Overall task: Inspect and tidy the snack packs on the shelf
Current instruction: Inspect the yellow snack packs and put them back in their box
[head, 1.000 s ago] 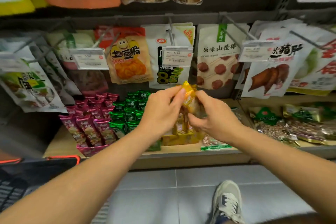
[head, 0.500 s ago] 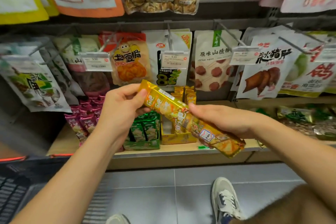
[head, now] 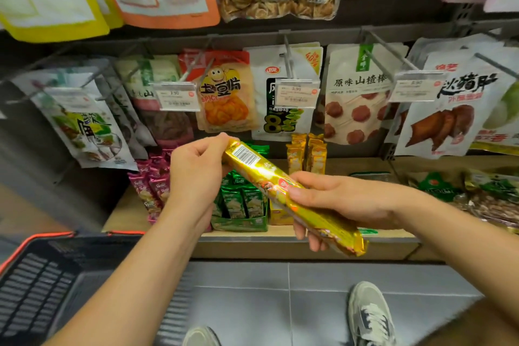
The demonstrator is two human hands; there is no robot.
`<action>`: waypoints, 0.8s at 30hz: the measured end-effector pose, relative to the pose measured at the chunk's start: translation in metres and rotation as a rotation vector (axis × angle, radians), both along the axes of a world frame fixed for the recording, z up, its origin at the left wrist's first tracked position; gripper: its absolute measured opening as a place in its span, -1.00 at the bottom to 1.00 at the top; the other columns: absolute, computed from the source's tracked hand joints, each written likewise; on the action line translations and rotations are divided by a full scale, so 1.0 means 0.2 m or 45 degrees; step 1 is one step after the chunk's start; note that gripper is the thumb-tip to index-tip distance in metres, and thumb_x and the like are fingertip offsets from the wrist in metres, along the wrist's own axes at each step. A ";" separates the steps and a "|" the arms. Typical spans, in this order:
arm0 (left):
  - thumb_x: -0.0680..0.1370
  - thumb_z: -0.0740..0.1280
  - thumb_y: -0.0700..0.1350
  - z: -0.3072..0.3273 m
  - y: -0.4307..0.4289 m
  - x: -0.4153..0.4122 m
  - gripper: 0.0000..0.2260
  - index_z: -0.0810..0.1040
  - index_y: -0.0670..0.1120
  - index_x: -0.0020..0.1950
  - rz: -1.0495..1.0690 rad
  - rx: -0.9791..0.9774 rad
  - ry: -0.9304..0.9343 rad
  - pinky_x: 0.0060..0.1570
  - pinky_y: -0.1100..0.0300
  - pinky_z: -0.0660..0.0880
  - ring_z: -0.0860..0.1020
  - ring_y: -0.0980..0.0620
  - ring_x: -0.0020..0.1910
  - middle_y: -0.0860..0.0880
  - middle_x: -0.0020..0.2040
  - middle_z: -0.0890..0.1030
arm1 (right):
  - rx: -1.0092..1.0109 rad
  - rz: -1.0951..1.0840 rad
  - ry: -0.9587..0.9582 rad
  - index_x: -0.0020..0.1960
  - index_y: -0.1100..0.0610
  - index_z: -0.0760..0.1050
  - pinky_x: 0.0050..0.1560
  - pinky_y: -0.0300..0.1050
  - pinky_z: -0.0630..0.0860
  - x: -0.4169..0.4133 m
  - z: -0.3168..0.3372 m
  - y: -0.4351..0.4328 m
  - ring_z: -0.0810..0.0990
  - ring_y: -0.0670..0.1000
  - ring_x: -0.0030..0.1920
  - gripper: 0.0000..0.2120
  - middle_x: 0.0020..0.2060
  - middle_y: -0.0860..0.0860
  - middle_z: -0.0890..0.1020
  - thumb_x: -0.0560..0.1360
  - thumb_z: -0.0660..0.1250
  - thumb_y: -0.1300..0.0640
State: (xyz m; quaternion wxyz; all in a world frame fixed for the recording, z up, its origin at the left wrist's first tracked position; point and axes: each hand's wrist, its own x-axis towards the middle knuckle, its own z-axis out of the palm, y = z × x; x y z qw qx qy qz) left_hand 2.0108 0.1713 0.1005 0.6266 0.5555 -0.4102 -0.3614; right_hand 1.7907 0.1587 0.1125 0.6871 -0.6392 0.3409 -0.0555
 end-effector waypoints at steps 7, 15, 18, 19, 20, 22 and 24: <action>0.49 0.45 -0.16 -0.03 -0.01 -0.04 -0.95 0.64 -0.07 -0.06 -0.037 0.026 0.307 -0.16 0.21 0.56 0.59 0.14 -0.21 0.08 -0.26 0.64 | -0.233 -0.304 -0.095 0.10 -0.05 0.45 -0.36 -0.10 0.49 0.12 -0.06 0.05 0.55 -0.01 -0.40 -0.75 -0.38 0.00 0.58 0.59 0.15 -0.17; 0.29 0.51 -0.06 -0.07 0.08 -0.14 -0.63 0.56 -0.18 0.01 -0.473 0.280 0.534 -0.30 0.22 0.56 0.65 0.03 -0.26 -0.08 -0.20 0.67 | -0.272 -0.548 -0.087 0.14 0.04 0.37 -0.41 -0.15 0.49 0.19 -0.08 0.07 0.58 -0.06 -0.46 -0.58 -0.34 0.06 0.61 0.57 0.06 -0.28; 0.30 0.52 -0.06 -0.08 0.11 -0.17 -0.58 0.54 -0.19 0.07 -0.514 0.319 0.477 -0.22 0.15 0.59 0.67 -0.04 -0.20 -0.11 -0.15 0.69 | -0.258 -0.578 -0.068 0.16 0.03 0.35 -0.41 -0.13 0.50 0.19 -0.08 0.06 0.58 -0.02 -0.46 -0.56 -0.36 0.06 0.63 0.54 0.09 -0.30; 0.28 0.54 -0.05 -0.08 0.10 -0.16 -0.56 0.54 -0.18 0.07 -0.483 0.302 0.448 -0.19 0.14 0.60 0.68 -0.05 -0.19 -0.11 -0.15 0.69 | -0.226 -0.562 -0.078 0.16 0.03 0.36 -0.40 -0.11 0.52 0.19 -0.08 0.06 0.59 0.00 -0.43 -0.53 -0.33 0.07 0.63 0.50 0.12 -0.33; 0.26 0.55 -0.02 -0.07 0.10 -0.16 -0.54 0.54 -0.17 0.06 -0.444 0.277 0.420 -0.18 0.13 0.60 0.68 -0.05 -0.20 -0.10 -0.16 0.69 | -0.204 -0.532 -0.080 0.16 0.03 0.37 -0.37 -0.09 0.53 0.18 -0.08 0.06 0.60 0.00 -0.40 -0.50 -0.28 0.07 0.63 0.47 0.15 -0.35; 0.24 0.55 0.00 -0.07 0.09 -0.15 -0.53 0.55 -0.16 0.05 -0.375 0.231 0.378 -0.16 0.14 0.59 0.67 -0.04 -0.20 -0.08 -0.17 0.69 | -0.257 -0.438 -0.034 0.13 0.05 0.43 -0.27 -0.03 0.58 0.17 -0.08 0.06 0.62 0.01 -0.32 -0.54 -0.22 0.06 0.63 0.47 0.20 -0.30; 0.27 0.54 0.01 -0.08 0.09 -0.14 -0.56 0.56 -0.15 0.05 -0.331 0.212 0.337 -0.18 0.17 0.59 0.68 -0.05 -0.17 -0.09 -0.16 0.69 | -0.315 -0.352 0.010 0.12 0.05 0.46 -0.19 0.01 0.58 0.16 -0.08 0.05 0.64 0.01 -0.27 -0.68 -0.20 0.06 0.64 0.54 0.23 -0.17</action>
